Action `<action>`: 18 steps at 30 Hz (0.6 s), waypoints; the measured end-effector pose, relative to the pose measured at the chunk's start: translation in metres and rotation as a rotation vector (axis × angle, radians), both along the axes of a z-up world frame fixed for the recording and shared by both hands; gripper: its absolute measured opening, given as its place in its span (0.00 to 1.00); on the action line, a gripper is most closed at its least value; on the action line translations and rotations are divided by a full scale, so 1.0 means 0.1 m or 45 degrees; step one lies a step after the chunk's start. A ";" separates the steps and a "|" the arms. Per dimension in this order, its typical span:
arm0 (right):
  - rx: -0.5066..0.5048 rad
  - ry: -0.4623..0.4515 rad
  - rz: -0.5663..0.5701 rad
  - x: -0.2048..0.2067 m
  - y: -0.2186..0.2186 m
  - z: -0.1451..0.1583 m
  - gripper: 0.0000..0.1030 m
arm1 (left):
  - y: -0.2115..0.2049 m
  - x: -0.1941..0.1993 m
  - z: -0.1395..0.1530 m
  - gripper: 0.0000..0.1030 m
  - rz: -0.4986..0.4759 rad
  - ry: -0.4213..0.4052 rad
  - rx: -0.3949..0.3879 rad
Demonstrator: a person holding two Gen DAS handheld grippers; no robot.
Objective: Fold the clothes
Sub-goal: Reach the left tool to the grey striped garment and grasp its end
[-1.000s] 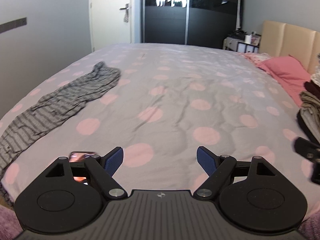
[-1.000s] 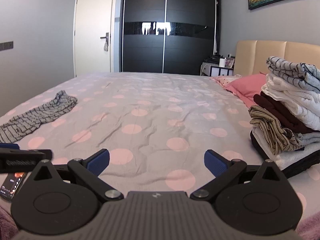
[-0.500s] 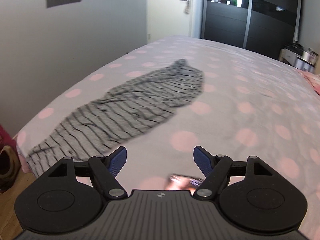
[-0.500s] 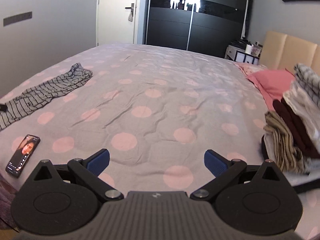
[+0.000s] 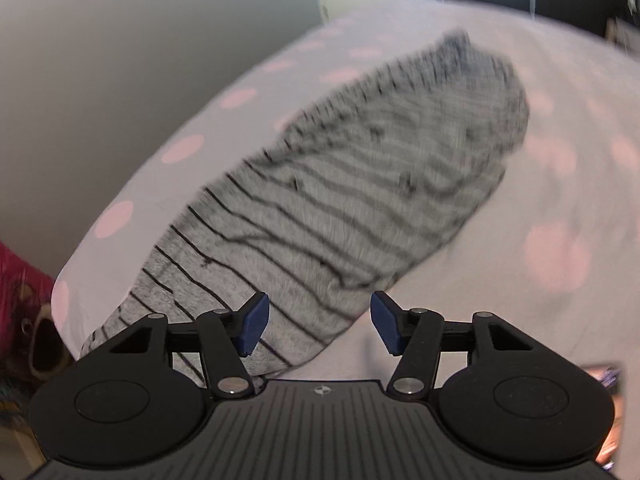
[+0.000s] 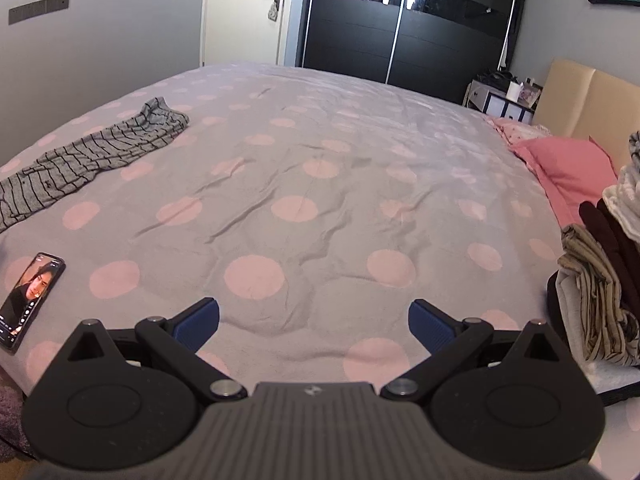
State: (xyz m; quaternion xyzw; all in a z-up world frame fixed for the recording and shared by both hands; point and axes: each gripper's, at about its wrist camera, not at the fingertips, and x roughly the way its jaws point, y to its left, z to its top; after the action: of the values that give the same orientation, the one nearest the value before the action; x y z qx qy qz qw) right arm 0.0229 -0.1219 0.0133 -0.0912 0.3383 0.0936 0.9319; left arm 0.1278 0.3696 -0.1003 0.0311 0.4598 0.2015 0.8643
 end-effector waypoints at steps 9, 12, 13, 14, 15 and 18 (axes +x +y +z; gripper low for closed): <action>-0.008 0.088 -0.032 0.21 0.04 -0.21 0.99 | -0.03 0.14 -0.40 0.70 -0.053 0.026 0.301; -0.016 0.107 -0.029 0.25 0.07 -0.27 0.99 | 0.06 0.23 -0.42 0.71 0.011 0.006 0.314; -0.017 0.115 -0.027 0.27 0.08 -0.28 0.99 | 0.10 0.28 -0.42 0.71 0.049 0.000 0.306; -0.019 0.119 -0.023 0.27 0.09 -0.30 0.99 | 0.14 0.33 -0.43 0.71 0.086 -0.006 0.298; -0.021 0.122 -0.019 0.27 0.10 -0.31 0.99 | 0.17 0.37 -0.43 0.69 0.114 -0.007 0.291; -0.036 0.126 -0.005 0.28 0.14 -0.35 0.99 | 0.23 0.51 -0.42 0.54 0.173 0.008 0.265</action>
State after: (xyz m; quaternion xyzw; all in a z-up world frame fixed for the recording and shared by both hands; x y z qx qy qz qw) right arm 0.0505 -0.1082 -0.0213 -0.0990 0.3856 0.0911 0.9128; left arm 0.1788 0.3926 -0.1428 0.0901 0.4400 0.3062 0.8393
